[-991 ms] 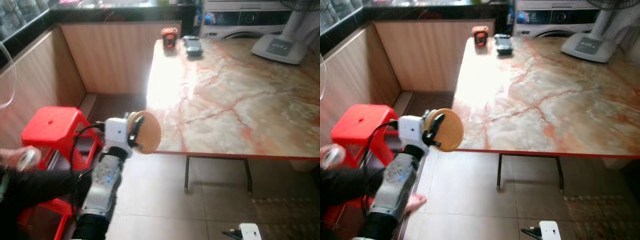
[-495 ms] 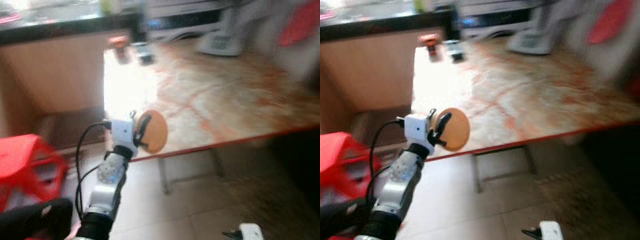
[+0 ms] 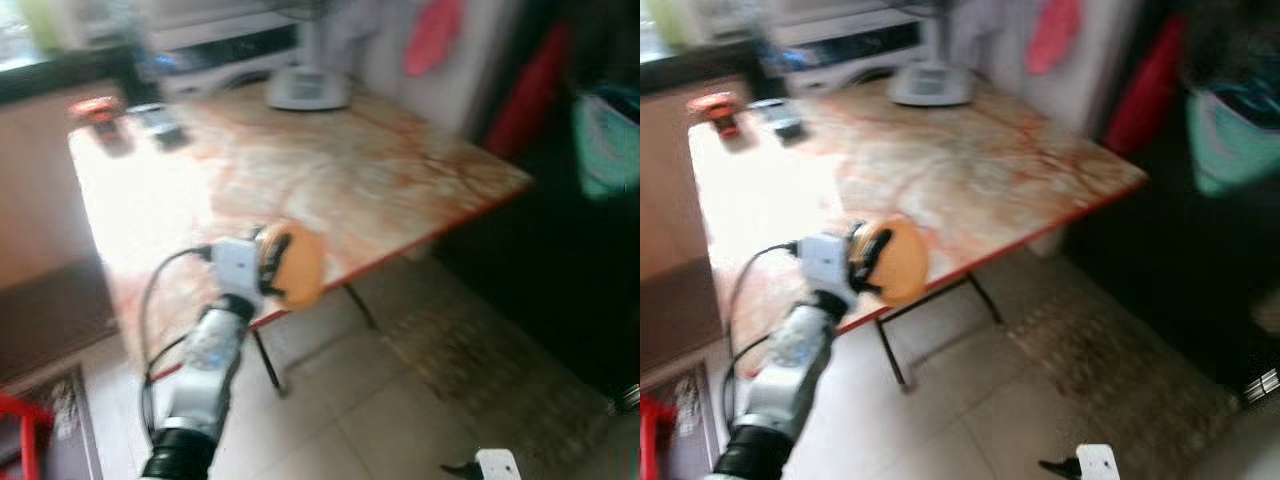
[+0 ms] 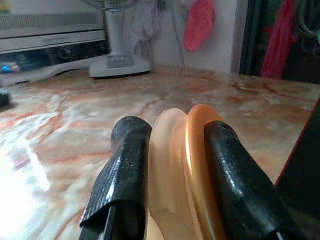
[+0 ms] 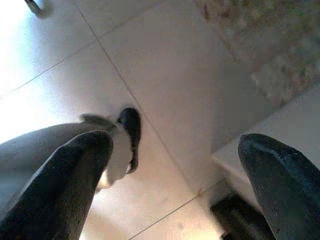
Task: Restocking fridge
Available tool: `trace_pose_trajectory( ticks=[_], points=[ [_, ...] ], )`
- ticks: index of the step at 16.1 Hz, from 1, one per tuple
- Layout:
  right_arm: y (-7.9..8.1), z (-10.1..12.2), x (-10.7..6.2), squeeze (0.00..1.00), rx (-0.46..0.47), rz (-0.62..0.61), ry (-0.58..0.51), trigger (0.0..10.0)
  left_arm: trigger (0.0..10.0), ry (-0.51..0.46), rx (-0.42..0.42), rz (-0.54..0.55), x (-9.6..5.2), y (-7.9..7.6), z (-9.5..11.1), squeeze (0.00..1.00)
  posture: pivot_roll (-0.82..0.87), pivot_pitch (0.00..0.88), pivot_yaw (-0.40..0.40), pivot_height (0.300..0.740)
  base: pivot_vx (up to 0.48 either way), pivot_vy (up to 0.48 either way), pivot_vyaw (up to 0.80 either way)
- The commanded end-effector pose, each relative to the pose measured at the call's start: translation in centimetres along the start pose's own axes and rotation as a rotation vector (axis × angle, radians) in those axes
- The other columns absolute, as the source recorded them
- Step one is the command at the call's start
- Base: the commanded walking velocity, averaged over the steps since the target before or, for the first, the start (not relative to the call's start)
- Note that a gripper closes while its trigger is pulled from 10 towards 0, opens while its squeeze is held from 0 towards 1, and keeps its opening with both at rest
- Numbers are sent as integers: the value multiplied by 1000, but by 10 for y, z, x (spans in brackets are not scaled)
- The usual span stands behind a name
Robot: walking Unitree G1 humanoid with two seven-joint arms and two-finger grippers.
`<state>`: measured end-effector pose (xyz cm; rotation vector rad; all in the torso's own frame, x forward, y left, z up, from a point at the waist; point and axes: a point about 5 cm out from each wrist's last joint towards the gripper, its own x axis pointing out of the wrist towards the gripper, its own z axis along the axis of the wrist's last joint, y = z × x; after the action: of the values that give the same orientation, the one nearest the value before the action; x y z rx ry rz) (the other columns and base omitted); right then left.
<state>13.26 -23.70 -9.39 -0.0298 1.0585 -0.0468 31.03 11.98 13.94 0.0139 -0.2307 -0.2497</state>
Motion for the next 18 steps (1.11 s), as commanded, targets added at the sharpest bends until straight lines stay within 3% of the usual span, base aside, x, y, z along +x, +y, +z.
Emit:
trace_pose_trajectory(
  ticks=[1,18],
  points=[
    [-2,-2,-1,0,-1,-3,9,10000,10000,-25,-19,-17,4,-7,5,0,-78,0,70,740,0,0,-775],
    [-2,-1,0,0,-1,-5,9,10000,10000,-11,-31,-31,3,-8,2,0,-82,0,68,740,0,0,-769]
  ],
)
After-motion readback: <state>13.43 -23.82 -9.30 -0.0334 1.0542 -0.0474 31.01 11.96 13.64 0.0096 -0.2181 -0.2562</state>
